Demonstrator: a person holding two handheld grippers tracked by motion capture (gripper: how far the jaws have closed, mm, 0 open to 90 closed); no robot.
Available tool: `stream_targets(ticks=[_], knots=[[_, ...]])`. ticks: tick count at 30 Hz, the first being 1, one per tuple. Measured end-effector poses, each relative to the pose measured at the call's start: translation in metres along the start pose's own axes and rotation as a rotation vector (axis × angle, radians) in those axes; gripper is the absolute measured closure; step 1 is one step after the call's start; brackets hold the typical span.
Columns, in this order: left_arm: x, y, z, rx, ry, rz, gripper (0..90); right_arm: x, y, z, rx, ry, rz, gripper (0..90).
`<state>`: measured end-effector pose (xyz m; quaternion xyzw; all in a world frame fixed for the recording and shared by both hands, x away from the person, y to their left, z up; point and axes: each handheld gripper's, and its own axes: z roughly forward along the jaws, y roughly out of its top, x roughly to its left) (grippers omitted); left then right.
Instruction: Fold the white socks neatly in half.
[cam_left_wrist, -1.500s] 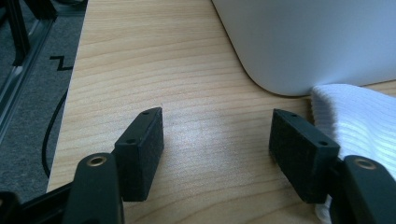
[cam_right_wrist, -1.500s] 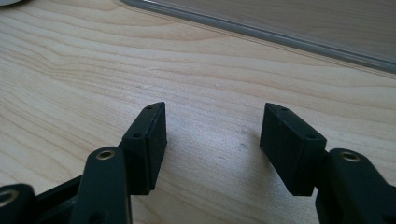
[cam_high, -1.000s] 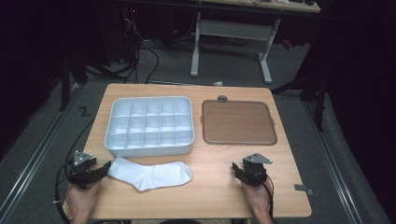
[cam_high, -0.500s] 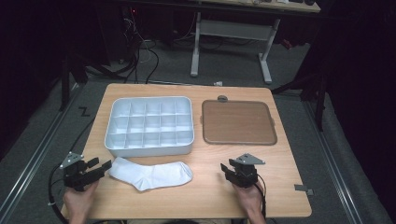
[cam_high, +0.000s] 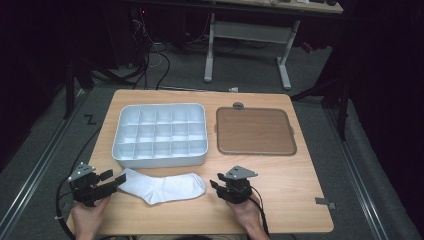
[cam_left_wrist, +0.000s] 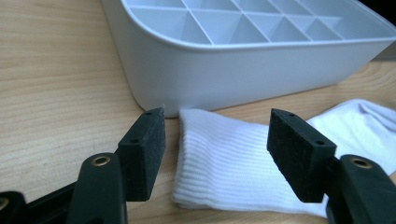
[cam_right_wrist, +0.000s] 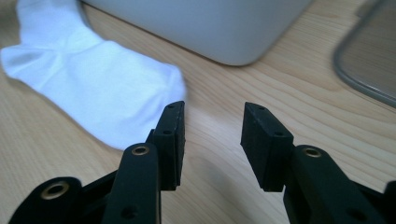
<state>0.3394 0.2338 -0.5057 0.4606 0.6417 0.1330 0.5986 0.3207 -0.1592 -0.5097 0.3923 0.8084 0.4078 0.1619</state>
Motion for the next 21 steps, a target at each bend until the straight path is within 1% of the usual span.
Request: stream_targets(ticks=[3, 5, 7, 8, 10, 12, 15, 16, 17, 18, 19, 21], knots=[[0.004, -0.005, 0.003, 0.012, 0.024, 0.007, 39.8, 0.009, 0.003, 0.01, 0.011, 0.025, -0.02, 60.0], [0.006, -0.008, 0.002, 0.002, 0.022, 0.01, 44.1, 0.014, 0.004, 0.016, 0.02, 0.034, -0.03, 60.0], [0.009, -0.01, 0.004, 0.009, 0.038, 0.015, 45.8, 0.017, 0.005, 0.021, 0.03, 0.04, -0.035, 59.9], [0.01, -0.011, 0.005, 0.013, 0.046, 0.018, 46.4, 0.018, 0.005, 0.023, 0.035, 0.038, -0.037, 60.0], [0.012, -0.012, 0.007, 0.02, 0.06, 0.01, 47.9, 0.019, 0.006, 0.026, 0.041, 0.033, -0.039, 60.1], [0.012, -0.013, 0.009, 0.028, 0.074, 0.019, 49.3, 0.018, 0.006, 0.028, 0.047, 0.032, -0.028, 61.3], [0.013, -0.019, 0.015, 0.052, 0.1, 0.044, 52.5, 0.018, 0.005, 0.031, 0.064, 0.035, -0.038, 66.0], [0.014, -0.021, 0.016, 0.063, 0.104, 0.042, 53.8, 0.018, 0.004, 0.032, 0.072, 0.031, -0.047, 68.5], [0.015, -0.024, 0.017, 0.066, 0.102, 0.047, 55.7, 0.019, 0.003, 0.035, 0.093, 0.028, -0.059, 72.5], [0.015, -0.024, 0.017, 0.066, 0.102, 0.047, 57.0, 0.019, 0.003, 0.035, 0.093, 0.028, -0.059, 72.5], [0.014, -0.024, 0.016, 0.068, 0.102, 0.046, 58.0, 0.019, 0.002, 0.036, 0.094, 0.036, -0.062, 76.1], [0.013, -0.025, 0.017, 0.074, 0.104, 0.052, 58.8, 0.019, 0.002, 0.036, 0.095, 0.034, -0.063, 77.8]])
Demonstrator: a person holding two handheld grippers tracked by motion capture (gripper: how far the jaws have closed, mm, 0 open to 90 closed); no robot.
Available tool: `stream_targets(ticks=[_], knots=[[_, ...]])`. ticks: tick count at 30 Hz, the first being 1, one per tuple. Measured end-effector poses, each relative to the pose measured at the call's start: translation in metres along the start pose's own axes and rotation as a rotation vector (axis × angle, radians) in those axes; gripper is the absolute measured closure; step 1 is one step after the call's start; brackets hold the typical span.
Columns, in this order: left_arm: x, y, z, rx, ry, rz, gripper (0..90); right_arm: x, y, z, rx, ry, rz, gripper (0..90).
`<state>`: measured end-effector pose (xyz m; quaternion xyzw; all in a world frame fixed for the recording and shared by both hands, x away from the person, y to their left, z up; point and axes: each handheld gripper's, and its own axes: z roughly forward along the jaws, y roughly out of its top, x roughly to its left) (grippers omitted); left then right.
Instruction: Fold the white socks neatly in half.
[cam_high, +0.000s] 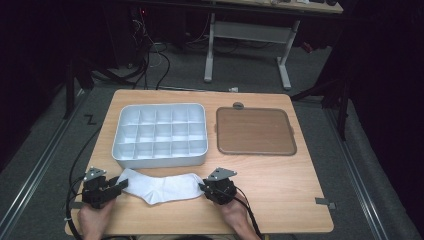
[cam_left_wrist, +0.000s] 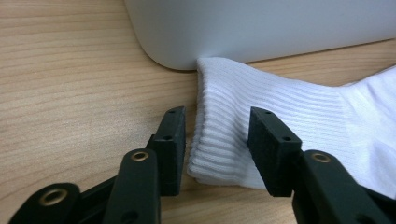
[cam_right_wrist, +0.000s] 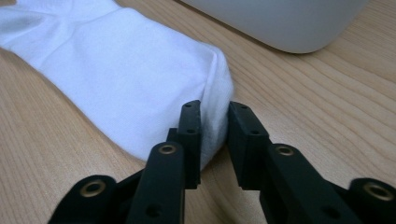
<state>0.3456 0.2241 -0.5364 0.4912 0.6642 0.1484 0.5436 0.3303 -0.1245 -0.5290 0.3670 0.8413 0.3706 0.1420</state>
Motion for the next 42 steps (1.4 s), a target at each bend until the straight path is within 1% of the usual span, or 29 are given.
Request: stream_targets(ticks=[1, 2, 4, 5, 8, 9, 11, 14, 15, 18, 20, 22, 25, 27, 28, 32, 34, 38, 42], knots=[[-0.001, -0.001, 0.001, 0.0, 0.002, 0.002, 59.7, 0.0, 0.0, -0.001, 0.003, -0.005, -0.002, 79.4], [-0.002, -0.001, 0.001, 0.008, 0.003, 0.015, 60.2, 0.001, 0.0, -0.001, 0.001, -0.008, -0.007, 80.4], [-0.006, -0.002, 0.001, 0.015, 0.004, 0.019, 61.0, 0.001, -0.002, -0.001, -0.003, -0.016, -0.012, 82.0], [-0.007, -0.004, 0.002, 0.019, 0.002, 0.029, 61.4, 0.001, -0.003, -0.003, 0.0, -0.018, -0.014, 82.4], [-0.012, -0.009, 0.003, 0.018, -0.015, 0.041, 61.9, -0.001, -0.006, -0.007, 0.002, -0.033, -0.02, 82.7], [-0.014, -0.01, 0.003, 0.02, -0.018, 0.039, 62.0, -0.003, -0.007, -0.008, 0.003, -0.033, -0.014, 82.7], [-0.018, -0.012, 0.004, 0.024, -0.026, 0.049, 62.4, -0.005, -0.01, -0.011, 0.0, -0.039, -0.005, 82.7], [-0.023, -0.016, 0.007, 0.027, -0.039, 0.058, 63.4, -0.009, -0.014, -0.015, -0.001, -0.054, -0.004, 82.7], [-0.025, -0.017, 0.007, 0.029, -0.042, 0.067, 63.5, -0.01, -0.015, -0.016, 0.0, -0.057, 0.003, 82.7], [-0.03, -0.021, 0.009, 0.037, -0.05, 0.072, 63.5, -0.015, -0.019, -0.02, -0.005, -0.063, 0.018, 82.7], [-0.034, -0.024, 0.009, 0.036, -0.06, 0.073, 63.5, -0.018, -0.022, -0.023, -0.005, -0.071, 0.017, 82.6], [-0.037, -0.027, 0.01, 0.036, -0.069, 0.079, 63.2, -0.022, -0.027, -0.027, -0.01, -0.076, 0.028, 82.4], [-0.043, -0.031, 0.011, 0.034, -0.078, 0.084, 62.5, -0.025, -0.03, -0.03, -0.013, -0.08, 0.042, 82.2], [-0.046, -0.033, 0.013, 0.038, -0.081, 0.094, 62.4, -0.028, -0.033, -0.033, -0.018, -0.083, 0.052, 82.1], [-0.047, -0.034, 0.013, 0.042, -0.083, 0.098, 62.2, -0.03, -0.036, -0.035, -0.02, -0.085, 0.066, 82.0], [-0.054, -0.037, 0.016, 0.046, -0.09, 0.1, 62.1, -0.034, -0.038, -0.039, -0.019, -0.089, 0.077, 81.8], [-0.057, -0.039, 0.016, 0.048, -0.096, 0.105, 62.0, -0.037, -0.04, -0.041, -0.017, -0.094, 0.071, 81.8], [-0.062, -0.042, 0.019, 0.052, -0.102, 0.107, 62.1, -0.041, -0.043, -0.045, -0.016, -0.097, 0.09, 81.6], [-0.068, -0.045, 0.021, 0.065, -0.1, 0.117, 62.2, -0.045, -0.046, -0.049, -0.011, -0.106, 0.108, 81.6]])
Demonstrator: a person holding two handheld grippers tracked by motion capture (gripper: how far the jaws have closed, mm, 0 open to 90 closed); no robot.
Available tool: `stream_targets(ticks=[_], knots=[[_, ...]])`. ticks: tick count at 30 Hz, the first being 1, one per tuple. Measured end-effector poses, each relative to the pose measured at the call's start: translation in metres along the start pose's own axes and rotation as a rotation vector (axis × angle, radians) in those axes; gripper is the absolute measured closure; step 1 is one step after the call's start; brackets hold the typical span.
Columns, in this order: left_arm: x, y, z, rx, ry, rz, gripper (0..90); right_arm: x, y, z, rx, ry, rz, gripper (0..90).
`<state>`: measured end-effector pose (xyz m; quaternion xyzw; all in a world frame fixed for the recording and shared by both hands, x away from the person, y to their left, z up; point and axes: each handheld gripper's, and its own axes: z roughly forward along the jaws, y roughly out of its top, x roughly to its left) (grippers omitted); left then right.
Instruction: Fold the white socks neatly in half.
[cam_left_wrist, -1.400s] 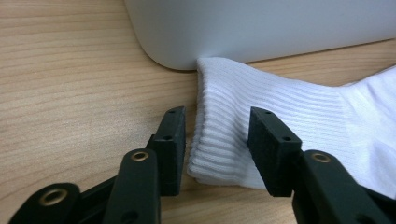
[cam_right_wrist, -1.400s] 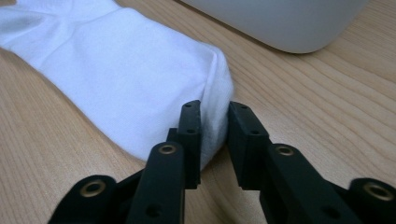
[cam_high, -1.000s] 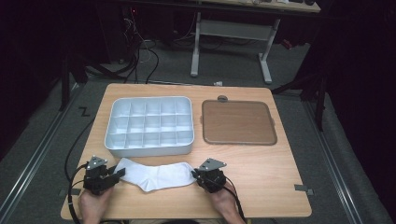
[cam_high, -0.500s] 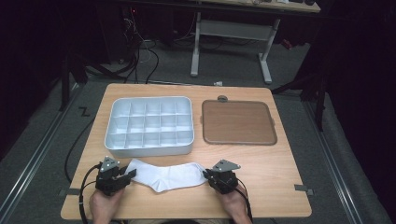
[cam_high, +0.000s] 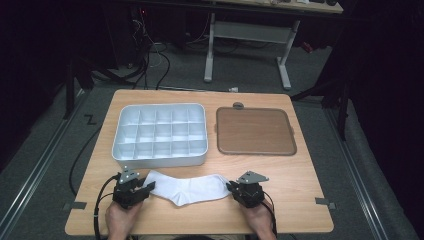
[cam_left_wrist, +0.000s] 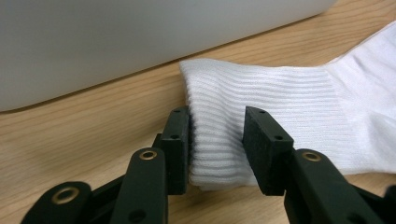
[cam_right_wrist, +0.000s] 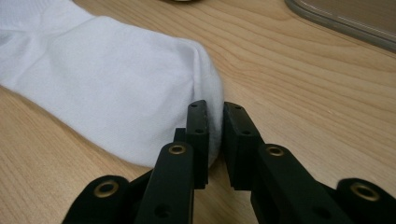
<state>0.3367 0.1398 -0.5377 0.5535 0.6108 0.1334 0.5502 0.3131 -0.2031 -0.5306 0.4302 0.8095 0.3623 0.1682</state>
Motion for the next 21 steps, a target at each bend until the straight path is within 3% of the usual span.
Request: stream_targets(ticks=[12, 21], knots=[[-0.02, -0.009, 0.009, 0.014, -0.034, 0.012, 62.2, -0.016, -0.006, -0.012, 0.024, -0.051, 0.004, 80.6], [-0.027, -0.014, 0.013, 0.011, -0.056, 0.012, 62.0, -0.022, -0.008, -0.017, 0.038, -0.075, 0.003, 79.9]])
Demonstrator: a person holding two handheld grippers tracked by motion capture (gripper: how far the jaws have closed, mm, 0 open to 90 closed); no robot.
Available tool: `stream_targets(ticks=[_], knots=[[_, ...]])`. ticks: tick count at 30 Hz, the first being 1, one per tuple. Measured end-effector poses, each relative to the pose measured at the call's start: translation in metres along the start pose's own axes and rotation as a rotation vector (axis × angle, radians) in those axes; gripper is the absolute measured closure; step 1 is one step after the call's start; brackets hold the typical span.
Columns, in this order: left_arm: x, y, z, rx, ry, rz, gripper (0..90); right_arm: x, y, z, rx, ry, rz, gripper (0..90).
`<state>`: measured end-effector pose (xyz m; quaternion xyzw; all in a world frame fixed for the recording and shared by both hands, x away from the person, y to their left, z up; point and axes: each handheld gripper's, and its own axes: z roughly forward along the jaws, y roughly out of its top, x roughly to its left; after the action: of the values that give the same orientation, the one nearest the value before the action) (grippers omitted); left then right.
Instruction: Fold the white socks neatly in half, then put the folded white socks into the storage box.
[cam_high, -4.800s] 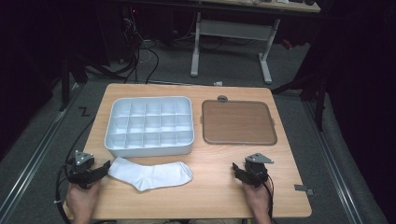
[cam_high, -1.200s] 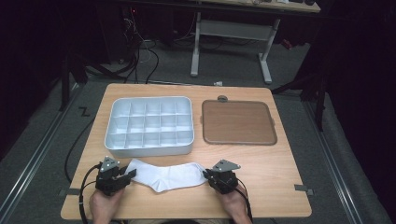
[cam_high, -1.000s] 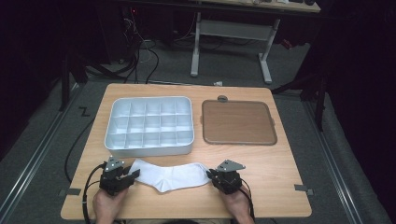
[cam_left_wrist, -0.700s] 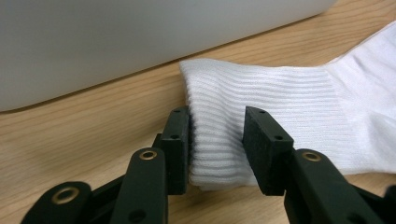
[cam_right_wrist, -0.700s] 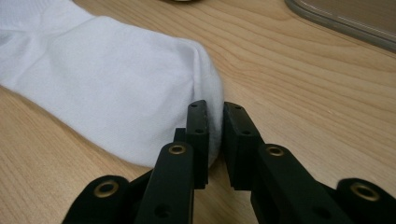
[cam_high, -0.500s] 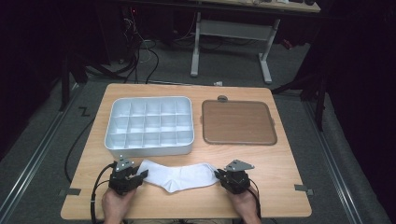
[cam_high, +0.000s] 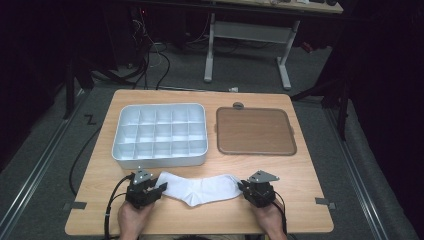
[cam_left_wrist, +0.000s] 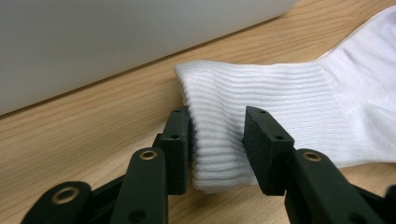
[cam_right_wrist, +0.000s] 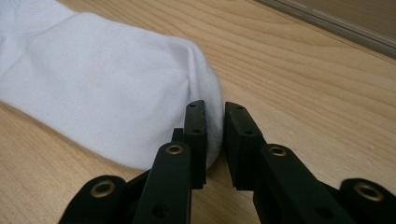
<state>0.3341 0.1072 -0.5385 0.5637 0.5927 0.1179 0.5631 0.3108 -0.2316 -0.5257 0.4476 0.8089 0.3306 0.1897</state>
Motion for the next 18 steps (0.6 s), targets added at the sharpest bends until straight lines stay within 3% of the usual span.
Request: stream_targets(ticks=[6, 10, 13, 18], knots=[[-0.005, 0.0, 0.005, 0.007, -0.013, -0.02, 62.0, -0.008, -0.001, -0.002, 0.005, -0.007, 0.004, 79.4], [-0.011, 0.001, 0.009, 0.043, 0.005, -0.03, 60.9, -0.016, 0.0, -0.003, 0.024, 0.004, 0.046, 79.1], [-0.015, -0.002, 0.01, 0.032, 0.002, -0.018, 60.1, -0.019, 0.001, -0.004, 0.039, 0.007, 0.04, 78.8], [-0.018, -0.003, 0.012, 0.028, -0.007, -0.031, 58.7, -0.021, -0.002, -0.007, 0.039, -0.013, 0.029, 78.0]])
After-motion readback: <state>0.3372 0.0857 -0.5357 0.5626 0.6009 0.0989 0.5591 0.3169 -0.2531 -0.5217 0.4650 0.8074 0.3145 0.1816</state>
